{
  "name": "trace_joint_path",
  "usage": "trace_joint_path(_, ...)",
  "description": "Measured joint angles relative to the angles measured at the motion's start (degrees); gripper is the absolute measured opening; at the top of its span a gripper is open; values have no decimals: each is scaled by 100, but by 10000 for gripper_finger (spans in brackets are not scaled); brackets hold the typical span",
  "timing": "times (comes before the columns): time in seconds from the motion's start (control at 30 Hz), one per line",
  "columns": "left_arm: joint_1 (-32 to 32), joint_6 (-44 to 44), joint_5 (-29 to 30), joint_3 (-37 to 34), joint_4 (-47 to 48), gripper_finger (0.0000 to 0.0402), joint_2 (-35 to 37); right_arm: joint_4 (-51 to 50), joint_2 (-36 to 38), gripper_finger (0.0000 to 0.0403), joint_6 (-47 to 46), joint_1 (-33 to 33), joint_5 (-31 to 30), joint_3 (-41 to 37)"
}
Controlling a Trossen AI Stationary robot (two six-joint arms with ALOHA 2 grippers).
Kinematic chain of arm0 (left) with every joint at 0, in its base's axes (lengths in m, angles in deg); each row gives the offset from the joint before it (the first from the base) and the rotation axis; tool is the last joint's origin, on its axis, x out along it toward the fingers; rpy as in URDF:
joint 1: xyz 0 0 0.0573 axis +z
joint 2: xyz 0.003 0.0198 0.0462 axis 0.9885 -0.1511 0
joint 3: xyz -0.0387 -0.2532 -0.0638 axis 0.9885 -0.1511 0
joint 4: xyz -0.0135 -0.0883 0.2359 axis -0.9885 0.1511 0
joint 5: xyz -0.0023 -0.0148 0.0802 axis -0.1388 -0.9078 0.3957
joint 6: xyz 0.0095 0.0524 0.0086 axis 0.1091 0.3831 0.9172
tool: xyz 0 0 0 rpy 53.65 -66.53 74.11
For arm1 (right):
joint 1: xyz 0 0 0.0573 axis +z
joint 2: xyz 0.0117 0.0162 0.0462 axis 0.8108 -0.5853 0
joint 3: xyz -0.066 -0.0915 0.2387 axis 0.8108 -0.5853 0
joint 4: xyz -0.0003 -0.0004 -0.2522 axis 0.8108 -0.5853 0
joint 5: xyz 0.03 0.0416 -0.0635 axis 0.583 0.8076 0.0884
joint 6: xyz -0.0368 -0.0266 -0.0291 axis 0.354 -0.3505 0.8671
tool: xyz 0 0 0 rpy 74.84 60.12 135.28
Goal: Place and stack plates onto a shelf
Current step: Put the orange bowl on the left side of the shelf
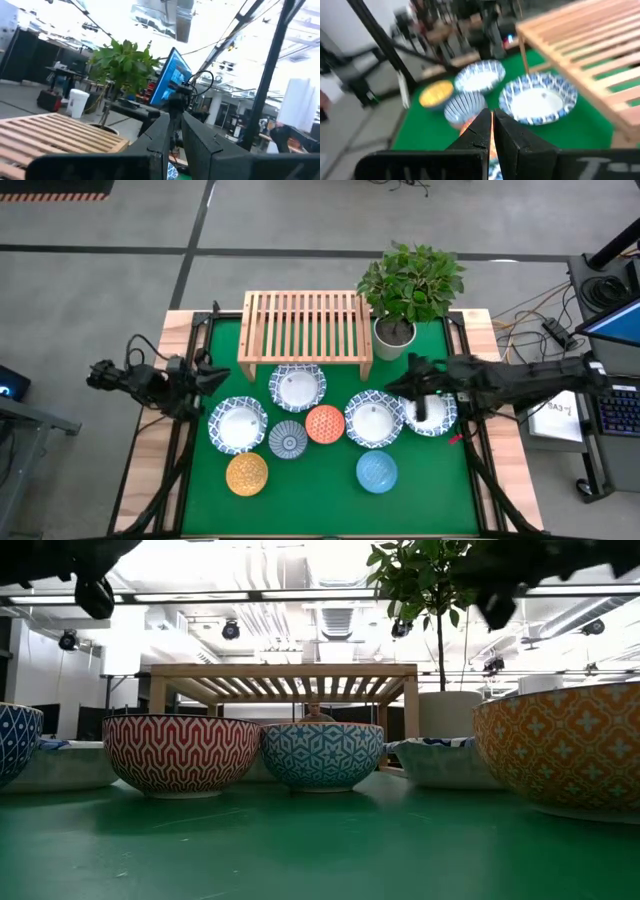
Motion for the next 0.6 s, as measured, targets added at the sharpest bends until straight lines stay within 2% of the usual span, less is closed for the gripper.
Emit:
trace_joint_path(0.2,-2,-39,-990,-50,-69,32,-264,149,-1310,9,278,598,-7,638)
trace_joint_path(0.27,-2,-43,-1283,-63,-422,32,-496,81,-1753,9,240,779,-40,838)
trace_joint_path(0.47,-1,410,-1576,-55,-1899,32,-1225,6,-2913,9,158,1106,-156,1679)
trace_joint_path(0.6,-2,493,-1595,-55,-2529,32,-1677,-647,-3557,9,51,1142,-158,2348)
